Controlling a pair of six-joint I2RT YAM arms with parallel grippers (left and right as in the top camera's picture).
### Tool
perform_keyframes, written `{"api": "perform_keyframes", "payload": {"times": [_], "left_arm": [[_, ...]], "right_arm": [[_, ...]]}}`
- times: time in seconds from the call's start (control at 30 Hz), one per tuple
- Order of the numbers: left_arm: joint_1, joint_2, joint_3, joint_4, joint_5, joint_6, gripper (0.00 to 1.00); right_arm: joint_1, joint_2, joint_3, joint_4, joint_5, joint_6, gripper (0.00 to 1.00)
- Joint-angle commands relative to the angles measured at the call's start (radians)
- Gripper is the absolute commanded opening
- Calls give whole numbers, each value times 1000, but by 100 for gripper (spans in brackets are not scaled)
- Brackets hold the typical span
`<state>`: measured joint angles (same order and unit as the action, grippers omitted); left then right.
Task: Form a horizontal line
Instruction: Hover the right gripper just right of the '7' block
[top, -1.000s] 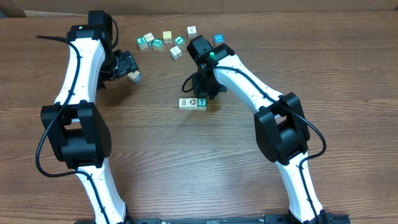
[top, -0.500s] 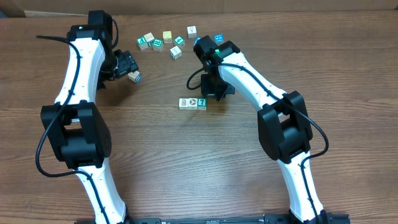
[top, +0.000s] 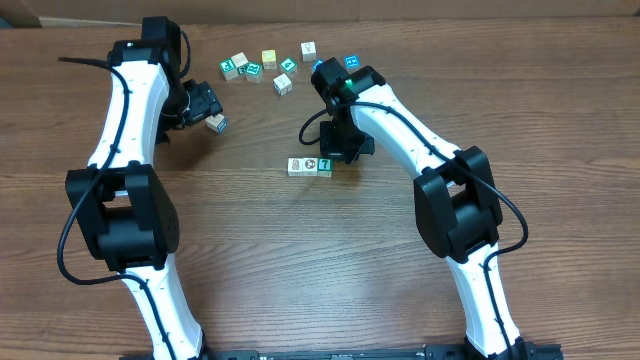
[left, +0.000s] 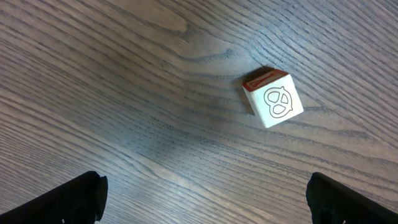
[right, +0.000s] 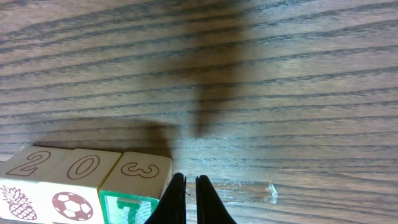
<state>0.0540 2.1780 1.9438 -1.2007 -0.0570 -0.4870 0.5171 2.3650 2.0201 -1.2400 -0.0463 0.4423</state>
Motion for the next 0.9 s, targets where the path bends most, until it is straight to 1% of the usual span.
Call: {"api": "perform_keyframes", "payload": {"times": [0.0,0.87], "left_arm": [[-8,10,15,2,-5,9,100],[-8,10,15,2,-5,9,100]], "right_arm": [[1,14,0,3,-9,-4,4],[1,14,0,13,-46,-4,4]]}}
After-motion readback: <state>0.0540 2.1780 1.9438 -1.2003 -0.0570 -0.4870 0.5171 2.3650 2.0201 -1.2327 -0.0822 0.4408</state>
